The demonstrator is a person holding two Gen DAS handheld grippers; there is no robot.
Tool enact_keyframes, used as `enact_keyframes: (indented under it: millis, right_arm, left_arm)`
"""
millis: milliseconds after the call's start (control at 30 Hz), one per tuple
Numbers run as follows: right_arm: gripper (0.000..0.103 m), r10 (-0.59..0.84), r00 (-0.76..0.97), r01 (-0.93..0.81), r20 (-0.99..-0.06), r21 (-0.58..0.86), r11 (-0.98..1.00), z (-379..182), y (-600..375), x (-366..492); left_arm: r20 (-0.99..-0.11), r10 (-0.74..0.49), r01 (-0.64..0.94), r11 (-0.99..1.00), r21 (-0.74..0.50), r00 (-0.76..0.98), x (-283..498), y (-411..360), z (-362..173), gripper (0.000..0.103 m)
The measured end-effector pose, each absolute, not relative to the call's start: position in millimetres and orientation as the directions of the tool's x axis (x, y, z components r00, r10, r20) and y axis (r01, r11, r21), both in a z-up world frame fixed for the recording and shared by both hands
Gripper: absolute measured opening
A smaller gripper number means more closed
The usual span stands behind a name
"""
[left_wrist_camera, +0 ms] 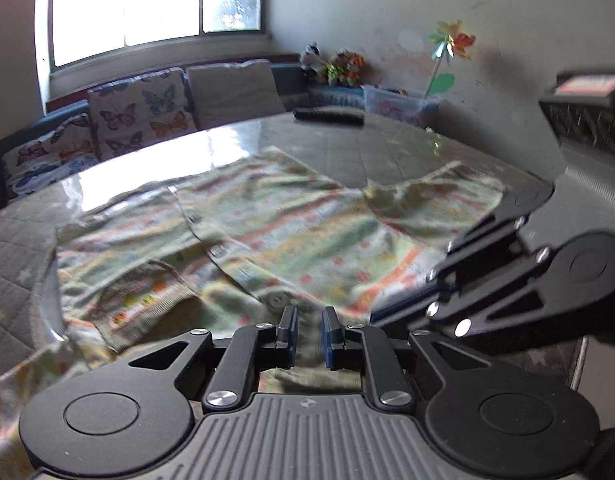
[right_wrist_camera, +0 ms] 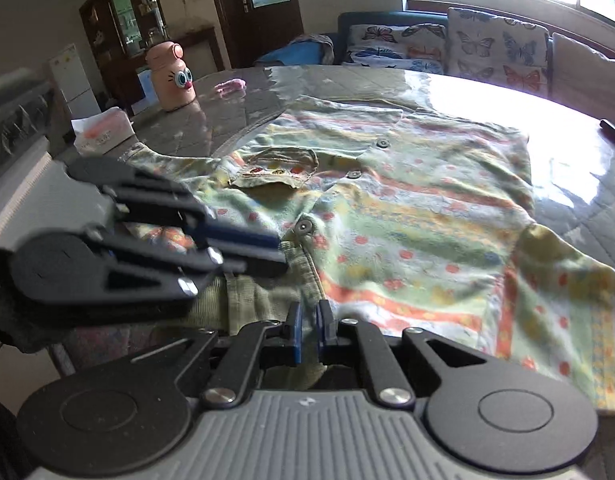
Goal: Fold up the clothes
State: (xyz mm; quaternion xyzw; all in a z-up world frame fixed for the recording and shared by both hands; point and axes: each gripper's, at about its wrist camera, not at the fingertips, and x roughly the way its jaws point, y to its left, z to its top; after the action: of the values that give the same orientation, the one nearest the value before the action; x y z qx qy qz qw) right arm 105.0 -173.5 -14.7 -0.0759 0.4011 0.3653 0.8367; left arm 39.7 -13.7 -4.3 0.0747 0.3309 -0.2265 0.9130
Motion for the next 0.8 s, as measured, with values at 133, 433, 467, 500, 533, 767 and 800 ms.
enact_keyframes:
  millis: [133, 433, 467, 500, 533, 767, 800]
  right_arm:
    - [0.007, 0.553, 0.463, -0.640, -0.692, 0.170, 0.749, -8, -187, 107]
    - [0.007, 0.449, 0.481, -0.581, -0.753, 0.110, 0.806, -20, -212, 109]
    - [0.007, 0.448, 0.482, -0.580, -0.753, 0.109, 0.808, -19, -215, 107]
    - [0.007, 0.447, 0.482, -0.578, -0.753, 0.109, 0.809, -18, -217, 106]
    - [0.007, 0.452, 0.490, -0.575, -0.745, 0.113, 0.810, -16, -220, 105]
    - [0.009, 0.460, 0.509, -0.527, -0.728, 0.159, 0.835, -19, -232, 102]
    - [0.010, 0.466, 0.511, -0.523, -0.722, 0.169, 0.835, -17, -235, 101]
  left_arm:
    - [-0.649, -0.359, 0.475, 0.880, 0.004, 0.671, 36, -17, -10, 0.014]
    - [-0.658, -0.360, 0.493, 0.870, 0.020, 0.661, 36, -17, -9, 0.015]
    - [-0.660, -0.357, 0.495, 0.869, 0.026, 0.661, 37, -18, -7, 0.015]
    - [-0.655, -0.358, 0.496, 0.868, 0.029, 0.666, 38, -18, -5, 0.015]
    - [-0.649, -0.360, 0.497, 0.867, 0.032, 0.670, 38, -19, -2, 0.015]
    - [-0.623, -0.393, 0.519, 0.854, 0.025, 0.676, 49, -37, 9, 0.016]
    - [-0.626, -0.397, 0.523, 0.852, 0.020, 0.671, 51, -41, 8, 0.016]
